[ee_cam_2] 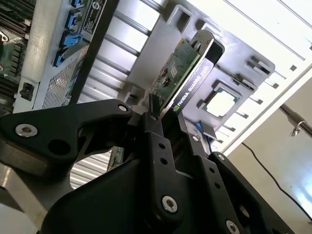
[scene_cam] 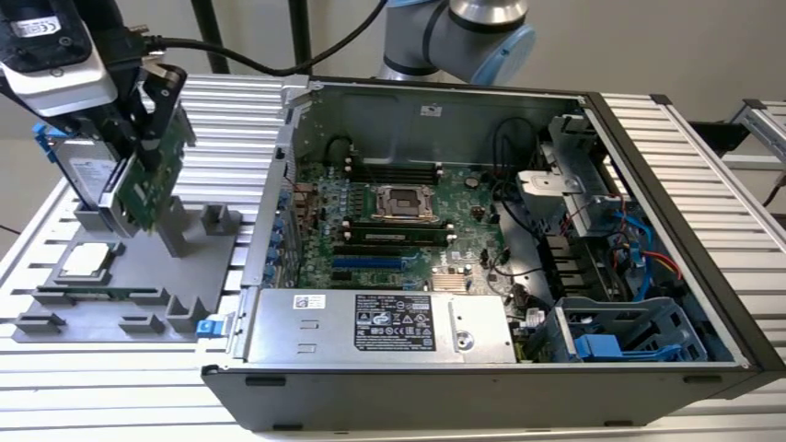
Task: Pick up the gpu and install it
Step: 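Pick up the gpu and move the gpu toward the slot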
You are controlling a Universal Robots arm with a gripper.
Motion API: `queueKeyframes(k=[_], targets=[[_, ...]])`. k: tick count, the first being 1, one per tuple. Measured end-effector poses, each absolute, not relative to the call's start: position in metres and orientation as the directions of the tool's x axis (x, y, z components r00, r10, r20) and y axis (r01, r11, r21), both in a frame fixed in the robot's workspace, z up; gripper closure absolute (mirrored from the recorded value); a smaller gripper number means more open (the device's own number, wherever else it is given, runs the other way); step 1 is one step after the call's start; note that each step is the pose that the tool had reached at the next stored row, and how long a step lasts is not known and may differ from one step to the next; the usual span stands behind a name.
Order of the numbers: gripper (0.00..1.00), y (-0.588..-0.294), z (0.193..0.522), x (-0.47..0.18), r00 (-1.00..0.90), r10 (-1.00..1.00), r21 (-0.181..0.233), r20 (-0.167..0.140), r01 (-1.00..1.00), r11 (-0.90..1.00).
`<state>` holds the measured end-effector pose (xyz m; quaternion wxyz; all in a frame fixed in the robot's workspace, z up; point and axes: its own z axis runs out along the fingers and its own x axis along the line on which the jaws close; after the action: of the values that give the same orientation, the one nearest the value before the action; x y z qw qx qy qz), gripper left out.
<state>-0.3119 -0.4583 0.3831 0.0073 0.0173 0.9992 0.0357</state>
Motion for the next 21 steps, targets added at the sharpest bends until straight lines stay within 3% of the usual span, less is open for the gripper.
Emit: queueKeyframes(k=[21], targets=[[1.0,-0.458,0.412,-0.312,-0.999,0.035,0.072,-0.013,0.034,0.997]])
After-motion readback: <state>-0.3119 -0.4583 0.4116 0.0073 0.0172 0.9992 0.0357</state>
